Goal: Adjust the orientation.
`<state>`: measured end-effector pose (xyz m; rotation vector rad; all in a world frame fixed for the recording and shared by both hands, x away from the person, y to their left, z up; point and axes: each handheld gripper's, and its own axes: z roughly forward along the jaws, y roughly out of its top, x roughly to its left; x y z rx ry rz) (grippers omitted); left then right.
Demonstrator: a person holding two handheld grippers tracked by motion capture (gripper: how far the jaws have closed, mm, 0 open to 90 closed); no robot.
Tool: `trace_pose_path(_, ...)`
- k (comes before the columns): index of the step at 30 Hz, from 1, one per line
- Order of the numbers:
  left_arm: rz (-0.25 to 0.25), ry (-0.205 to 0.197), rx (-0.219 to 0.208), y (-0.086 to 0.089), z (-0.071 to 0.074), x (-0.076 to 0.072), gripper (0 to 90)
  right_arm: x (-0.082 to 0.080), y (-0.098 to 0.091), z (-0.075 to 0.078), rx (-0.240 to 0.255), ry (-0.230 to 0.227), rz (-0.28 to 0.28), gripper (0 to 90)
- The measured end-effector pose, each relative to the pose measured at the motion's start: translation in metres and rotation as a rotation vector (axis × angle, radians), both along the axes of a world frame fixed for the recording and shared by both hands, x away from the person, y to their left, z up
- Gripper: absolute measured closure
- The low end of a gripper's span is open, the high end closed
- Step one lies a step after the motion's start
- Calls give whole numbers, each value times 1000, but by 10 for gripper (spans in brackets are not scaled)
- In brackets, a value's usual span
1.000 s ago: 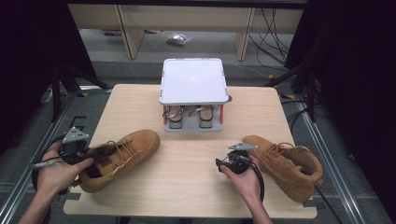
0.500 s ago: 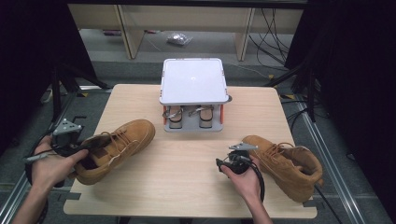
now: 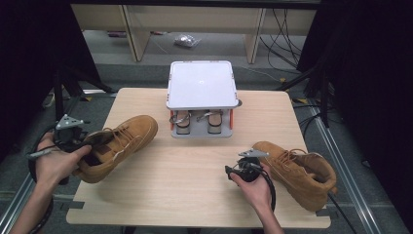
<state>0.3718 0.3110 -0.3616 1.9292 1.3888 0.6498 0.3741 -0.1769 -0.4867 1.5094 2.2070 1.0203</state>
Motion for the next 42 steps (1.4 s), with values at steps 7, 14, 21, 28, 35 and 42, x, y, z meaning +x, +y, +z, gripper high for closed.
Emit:
trace_pose_path(7,23,-9,-6,-2,7,11,845,0,0,0,-7,2,-4,428)
trace_pose_path(14,57,-15,-16,-4,9,25,845,-2,2,0,-10,18,-13,428)
trace_pose_path(21,76,-24,-2,-7,9,36,845,-1,0,-1,-5,0,-10,428)
trace_pose_path(28,97,-27,-10,-8,10,46,845,-1,0,-1,-10,-8,-7,428)
trace_pose_path(35,120,-39,-22,-11,14,57,845,-1,0,-2,-9,-6,-6,428)
trace_pose_path(42,138,-57,-65,-11,20,65,845,-2,-1,0,-15,-15,-5,429)
